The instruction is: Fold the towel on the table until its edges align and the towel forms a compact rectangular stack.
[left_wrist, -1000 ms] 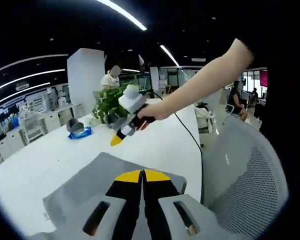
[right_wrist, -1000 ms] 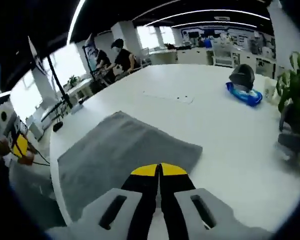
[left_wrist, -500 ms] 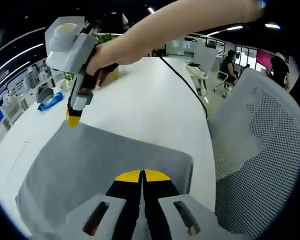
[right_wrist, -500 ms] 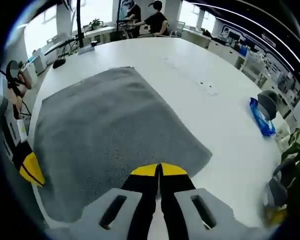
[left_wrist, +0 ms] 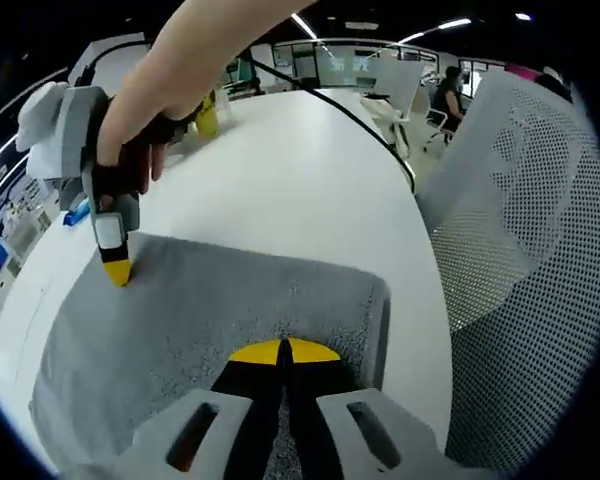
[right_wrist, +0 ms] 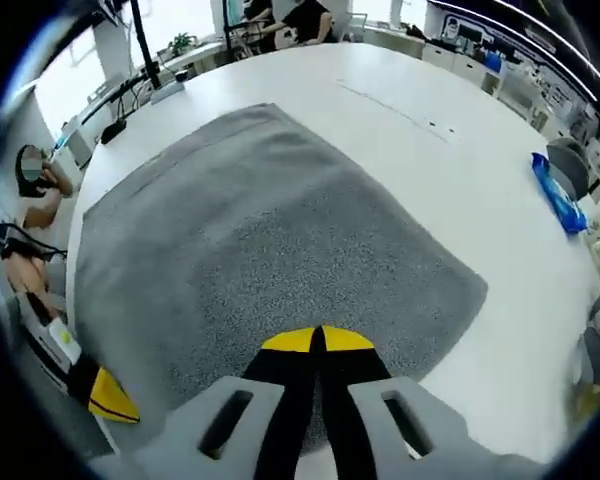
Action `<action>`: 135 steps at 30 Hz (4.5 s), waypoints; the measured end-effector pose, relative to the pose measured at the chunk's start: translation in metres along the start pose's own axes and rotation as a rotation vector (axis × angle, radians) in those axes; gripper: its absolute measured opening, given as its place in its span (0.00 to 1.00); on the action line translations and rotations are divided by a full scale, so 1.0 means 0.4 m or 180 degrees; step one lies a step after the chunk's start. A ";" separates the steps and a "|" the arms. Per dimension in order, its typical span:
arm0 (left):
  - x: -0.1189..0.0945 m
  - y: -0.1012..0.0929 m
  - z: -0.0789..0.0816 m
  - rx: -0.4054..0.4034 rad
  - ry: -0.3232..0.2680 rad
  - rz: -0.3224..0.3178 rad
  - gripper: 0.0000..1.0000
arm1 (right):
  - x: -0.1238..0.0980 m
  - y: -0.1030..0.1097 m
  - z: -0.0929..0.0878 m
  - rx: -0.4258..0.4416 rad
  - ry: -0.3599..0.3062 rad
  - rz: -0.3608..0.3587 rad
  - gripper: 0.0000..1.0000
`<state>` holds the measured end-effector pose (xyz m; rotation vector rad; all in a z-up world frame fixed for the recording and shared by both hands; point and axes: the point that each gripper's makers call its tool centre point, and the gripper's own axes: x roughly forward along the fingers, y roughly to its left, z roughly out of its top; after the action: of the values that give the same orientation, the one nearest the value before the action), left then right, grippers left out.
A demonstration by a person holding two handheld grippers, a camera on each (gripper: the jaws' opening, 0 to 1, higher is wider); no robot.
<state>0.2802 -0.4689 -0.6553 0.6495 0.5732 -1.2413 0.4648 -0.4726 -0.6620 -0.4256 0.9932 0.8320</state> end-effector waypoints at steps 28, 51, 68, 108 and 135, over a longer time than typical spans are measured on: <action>-0.056 -0.034 -0.070 0.1779 0.1202 -0.0002 0.00 | -0.004 0.033 -0.038 -0.1931 0.1229 -0.0720 0.00; -0.149 -0.033 -0.168 0.1341 0.1505 -0.0025 0.00 | -0.043 0.073 -0.114 -0.1460 0.1440 -0.0606 0.00; -0.185 -0.039 -0.207 0.1067 0.1777 -0.0181 0.00 | -0.055 0.104 -0.133 -0.1259 0.1495 -0.0546 0.00; -0.276 0.053 -0.324 0.0654 0.2241 0.0043 0.00 | -0.083 0.216 -0.183 -0.0667 0.1157 -0.0438 0.00; -0.330 0.103 -0.393 0.0312 0.2399 0.0085 0.01 | -0.070 0.305 -0.164 -0.0525 0.0601 -0.0500 0.00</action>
<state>0.2824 -0.2598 -0.6648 1.2164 1.1211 -0.9785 0.3251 -0.4511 -0.6648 -0.7252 1.0537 0.7433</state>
